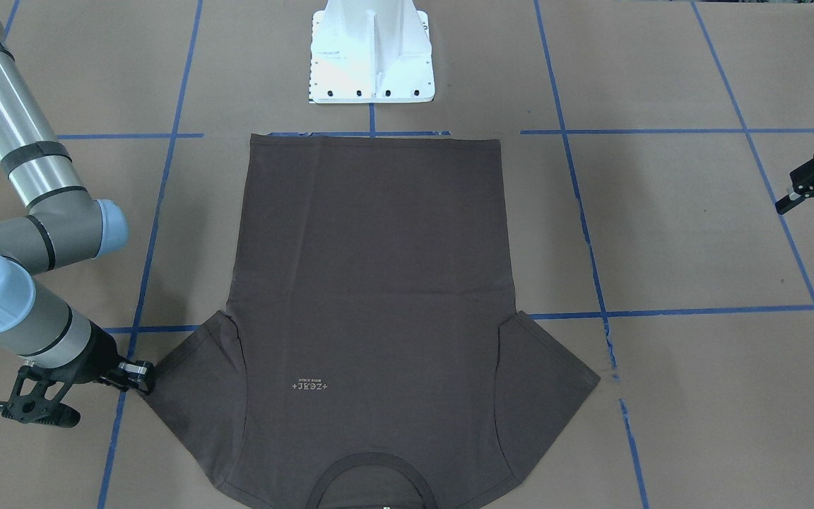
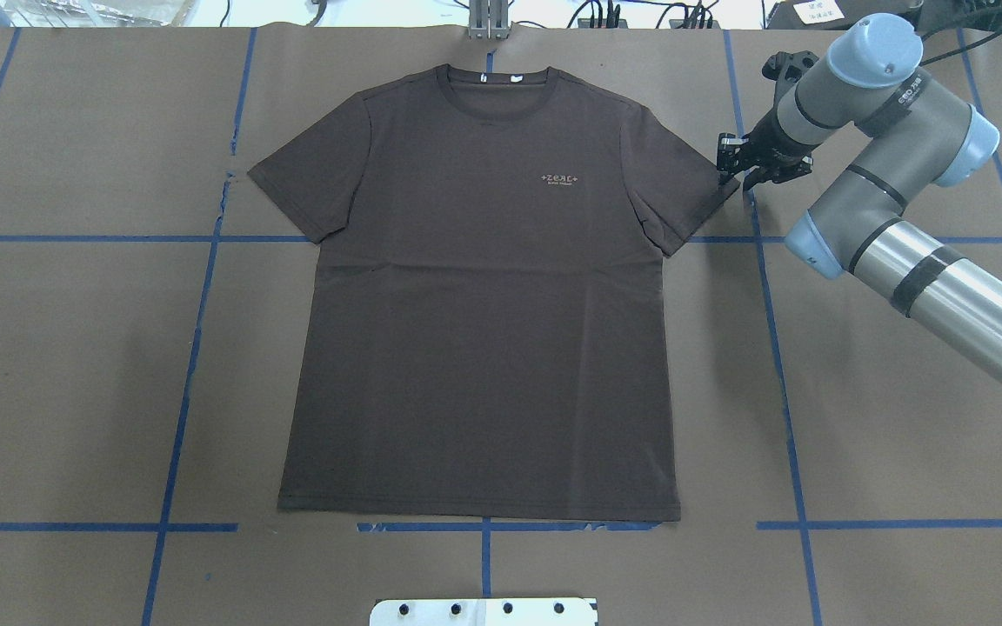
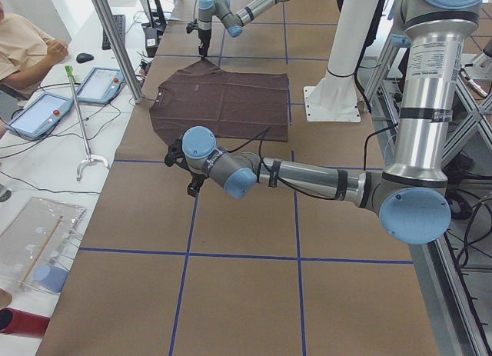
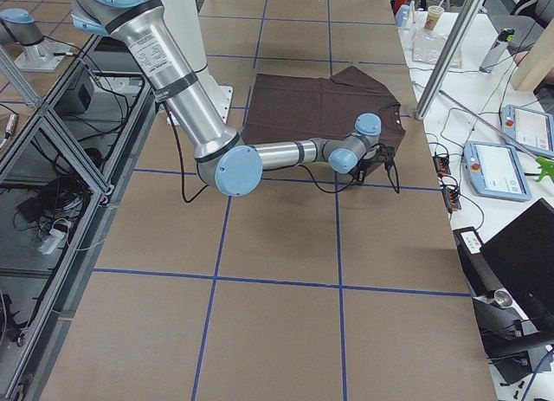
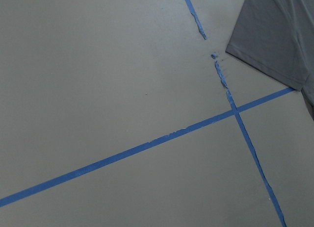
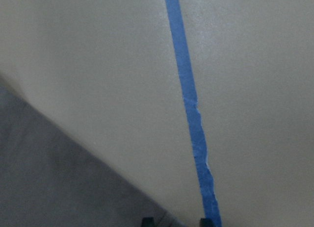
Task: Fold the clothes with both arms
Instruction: 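Grasp the sleeve with the right gripper and fold it inward over the shirt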
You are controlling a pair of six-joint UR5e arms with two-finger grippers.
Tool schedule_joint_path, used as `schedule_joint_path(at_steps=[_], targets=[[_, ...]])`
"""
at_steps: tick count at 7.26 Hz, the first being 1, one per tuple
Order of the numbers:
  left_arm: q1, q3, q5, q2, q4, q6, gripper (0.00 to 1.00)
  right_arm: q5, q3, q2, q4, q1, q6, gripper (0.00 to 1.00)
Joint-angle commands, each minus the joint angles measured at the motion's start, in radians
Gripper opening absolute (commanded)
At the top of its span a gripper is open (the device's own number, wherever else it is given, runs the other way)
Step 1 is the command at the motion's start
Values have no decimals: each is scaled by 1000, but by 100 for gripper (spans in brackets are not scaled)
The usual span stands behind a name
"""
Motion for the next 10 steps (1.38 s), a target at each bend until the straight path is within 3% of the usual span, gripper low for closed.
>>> schedule_joint_path(at_steps=[1, 2, 4, 6, 10], targets=[[-1, -1, 0, 0, 0, -2, 100, 0, 0, 0, 0, -2, 3, 14], [-1, -1, -2, 0, 0, -3, 100, 2, 2, 1, 0, -3, 24, 0], [-1, 3, -3, 0, 0, -11, 100, 3, 14, 35, 0, -3, 53, 0], [-1, -5, -14, -2, 12, -11, 100, -3, 20, 131, -3, -43, 227, 0], [-4, -7, -11, 0, 3, -25, 100, -153, -82, 279, -5, -141, 383, 0]])
